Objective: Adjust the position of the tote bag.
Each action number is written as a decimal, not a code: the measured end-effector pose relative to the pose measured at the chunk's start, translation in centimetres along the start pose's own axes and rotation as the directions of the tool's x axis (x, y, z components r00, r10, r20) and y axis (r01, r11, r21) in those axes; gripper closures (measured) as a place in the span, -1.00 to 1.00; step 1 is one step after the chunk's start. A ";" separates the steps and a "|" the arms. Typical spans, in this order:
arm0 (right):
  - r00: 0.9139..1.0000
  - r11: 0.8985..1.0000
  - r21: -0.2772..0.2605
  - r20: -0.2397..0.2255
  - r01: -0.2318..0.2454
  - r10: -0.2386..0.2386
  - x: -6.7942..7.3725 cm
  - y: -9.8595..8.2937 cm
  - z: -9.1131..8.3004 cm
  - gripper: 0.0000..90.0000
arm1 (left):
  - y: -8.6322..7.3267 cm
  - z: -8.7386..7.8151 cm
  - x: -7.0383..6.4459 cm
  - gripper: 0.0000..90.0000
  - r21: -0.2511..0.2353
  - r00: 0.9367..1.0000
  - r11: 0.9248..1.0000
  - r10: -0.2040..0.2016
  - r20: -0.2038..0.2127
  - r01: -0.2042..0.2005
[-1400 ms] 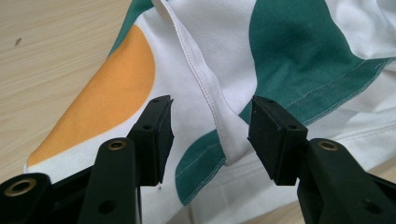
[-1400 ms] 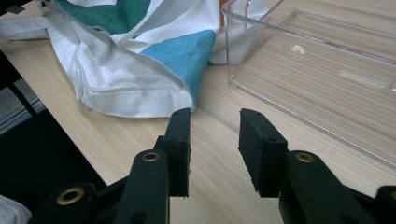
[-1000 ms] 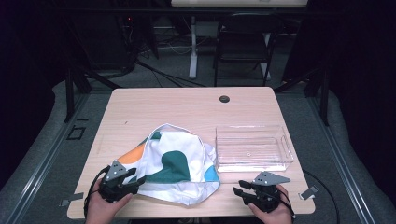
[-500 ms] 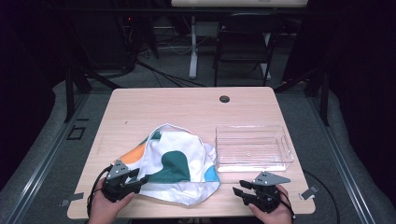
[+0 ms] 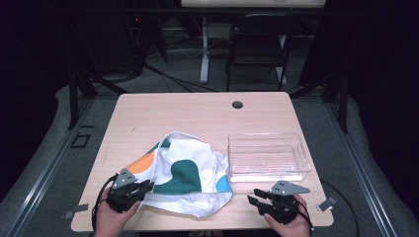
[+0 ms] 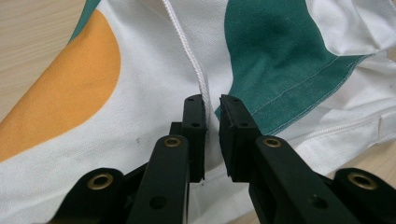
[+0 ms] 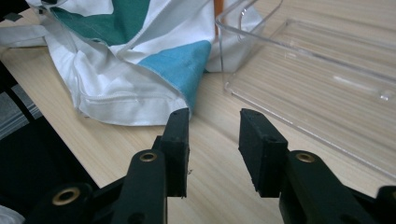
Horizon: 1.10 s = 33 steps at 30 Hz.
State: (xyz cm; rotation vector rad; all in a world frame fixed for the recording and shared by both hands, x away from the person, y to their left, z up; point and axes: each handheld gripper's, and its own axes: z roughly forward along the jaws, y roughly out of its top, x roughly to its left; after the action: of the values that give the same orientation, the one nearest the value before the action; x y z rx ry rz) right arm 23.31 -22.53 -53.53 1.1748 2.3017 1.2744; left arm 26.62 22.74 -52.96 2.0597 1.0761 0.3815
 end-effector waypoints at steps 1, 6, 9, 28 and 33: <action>1.000 1.000 0.003 0.008 0.017 -0.017 0.3 0.3 -0.1 0.46 | 0.0 0.0 0.0 0.86 0.000 1.000 1.000 -0.001 -0.001 0.001; 0.998 0.998 0.016 -0.023 0.058 -0.058 1.6 2.1 0.3 0.56 | 0.1 -0.3 -0.1 0.95 -0.020 1.000 1.000 -0.001 -0.018 0.001; 0.998 0.998 0.018 -0.030 0.057 -0.057 1.9 2.7 0.6 0.57 | 0.1 -0.4 -0.1 0.96 -0.023 1.000 1.000 0.001 -0.023 -0.002; 0.999 0.998 0.060 -0.042 0.007 -0.005 3.8 6.8 6.4 0.52 | 0.1 -0.5 0.0 0.96 -0.031 1.000 1.000 0.001 -0.018 -0.002; 0.999 0.998 0.063 -0.047 -0.010 0.013 4.2 7.2 7.3 0.50 | 0.2 -0.6 0.1 0.96 -0.031 1.000 0.999 0.004 -0.018 -0.005</action>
State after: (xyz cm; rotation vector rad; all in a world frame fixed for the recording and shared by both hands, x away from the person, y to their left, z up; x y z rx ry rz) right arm 28.46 -13.03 -51.41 1.1915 2.3891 1.2551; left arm 26.42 23.01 -52.47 2.0351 1.0699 0.4179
